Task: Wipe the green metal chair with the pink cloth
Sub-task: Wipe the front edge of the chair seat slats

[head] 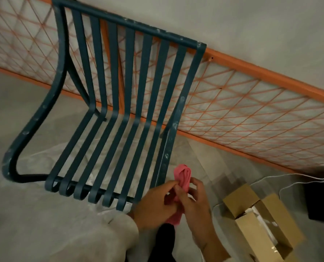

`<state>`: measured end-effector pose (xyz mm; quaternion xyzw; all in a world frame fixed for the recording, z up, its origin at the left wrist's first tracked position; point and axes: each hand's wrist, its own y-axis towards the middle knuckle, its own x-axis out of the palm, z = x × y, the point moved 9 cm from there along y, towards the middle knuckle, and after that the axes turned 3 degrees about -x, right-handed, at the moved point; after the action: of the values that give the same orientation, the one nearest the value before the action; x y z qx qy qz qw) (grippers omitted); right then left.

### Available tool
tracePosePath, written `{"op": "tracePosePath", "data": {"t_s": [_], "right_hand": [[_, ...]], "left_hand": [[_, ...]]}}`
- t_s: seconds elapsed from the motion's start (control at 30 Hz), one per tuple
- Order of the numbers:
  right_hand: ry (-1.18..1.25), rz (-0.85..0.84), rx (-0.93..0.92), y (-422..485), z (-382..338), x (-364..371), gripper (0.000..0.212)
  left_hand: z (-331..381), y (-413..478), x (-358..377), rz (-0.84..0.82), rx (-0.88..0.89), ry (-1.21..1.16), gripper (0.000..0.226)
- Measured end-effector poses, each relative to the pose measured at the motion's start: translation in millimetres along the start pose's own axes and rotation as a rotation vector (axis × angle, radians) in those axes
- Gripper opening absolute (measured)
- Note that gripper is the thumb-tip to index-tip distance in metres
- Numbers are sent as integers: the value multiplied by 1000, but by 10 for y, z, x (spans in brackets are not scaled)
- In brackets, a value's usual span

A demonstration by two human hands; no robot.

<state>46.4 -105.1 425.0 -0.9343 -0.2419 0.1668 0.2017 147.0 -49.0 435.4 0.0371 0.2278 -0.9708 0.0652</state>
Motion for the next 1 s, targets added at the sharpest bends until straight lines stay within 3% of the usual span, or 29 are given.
{"op": "tracePosePath", "data": {"t_s": [0.1,0.27,0.43,0.57,0.67,0.87,1.0], "right_hand": [[-43,-54,-10,203,81,-17,22],[-231,-148,-137,537,9,-39,27],[-569,-177,-484,800,-153,179,48],[-813,-242,-631,893,121,420,47],[-854,-259,-754,727,248,419,43],[-854,-303,-789,557,252,302,56],[-1074,-321,-820,768,165,478,50]], "left_hand": [[-143,71,-74,50,-36,-86,39],[-586,181,-518,460,-152,78,28],[-997,266,-348,368,-318,146,55],[-1126,270,-286,367,-340,71,57],[-1154,281,-295,357,-329,50,51],[-1175,303,-312,332,-308,20,55],[-1184,307,-306,327,-324,35,52]]}}
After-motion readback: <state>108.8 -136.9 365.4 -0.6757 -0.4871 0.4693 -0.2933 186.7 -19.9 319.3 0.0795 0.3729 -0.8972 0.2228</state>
